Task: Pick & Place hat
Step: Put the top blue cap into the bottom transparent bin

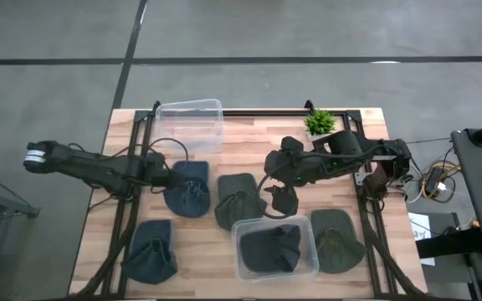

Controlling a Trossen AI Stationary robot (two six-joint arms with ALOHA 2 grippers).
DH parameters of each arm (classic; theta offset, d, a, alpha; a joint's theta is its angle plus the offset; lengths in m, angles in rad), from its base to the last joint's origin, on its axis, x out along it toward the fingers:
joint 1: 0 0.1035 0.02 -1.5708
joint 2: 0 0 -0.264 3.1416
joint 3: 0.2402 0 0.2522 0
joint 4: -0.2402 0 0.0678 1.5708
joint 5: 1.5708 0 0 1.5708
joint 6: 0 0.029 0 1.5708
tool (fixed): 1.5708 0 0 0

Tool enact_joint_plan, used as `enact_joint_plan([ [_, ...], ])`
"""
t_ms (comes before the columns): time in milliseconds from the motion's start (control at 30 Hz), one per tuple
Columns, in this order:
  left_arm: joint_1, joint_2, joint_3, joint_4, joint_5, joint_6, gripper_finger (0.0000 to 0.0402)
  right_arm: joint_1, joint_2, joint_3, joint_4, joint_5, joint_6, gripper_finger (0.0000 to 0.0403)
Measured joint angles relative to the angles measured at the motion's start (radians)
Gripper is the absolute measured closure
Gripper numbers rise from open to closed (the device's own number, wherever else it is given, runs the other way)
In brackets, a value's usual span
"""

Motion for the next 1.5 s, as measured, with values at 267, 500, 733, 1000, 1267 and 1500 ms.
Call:
enact_joint_plan([
  [267,0.055,-0.007,-0.093,0.178,0.079,0.005,0.0287,0.000,0.000,0.000,0.000,0.000,-0.002,0.0137],
  [500,0.058,-0.008,-0.109,0.265,0.119,0.041,0.0328,0.000,0.000,0.000,0.000,0.000,-0.003,0.0140],
  [733,0.058,-0.016,-0.104,0.409,0.137,0.139,0.0392,0.000,0.000,-0.001,0.001,0.001,-0.003,0.0149],
  [1000,0.057,-0.090,0.025,0.382,0.131,0.253,0.0395,0.000,0.000,-0.001,0.001,0.002,0.005,0.0145],
  [1267,0.057,-0.142,0.223,0.127,0.127,0.336,0.0395,0.000,0.000,-0.001,0.002,0.012,0.006,0.0152],
  [1500,0.056,-0.178,0.381,0.104,0.018,0.378,0.0395,0.000,0.000,-0.001,0.027,0.062,0.008,0.0151],
])
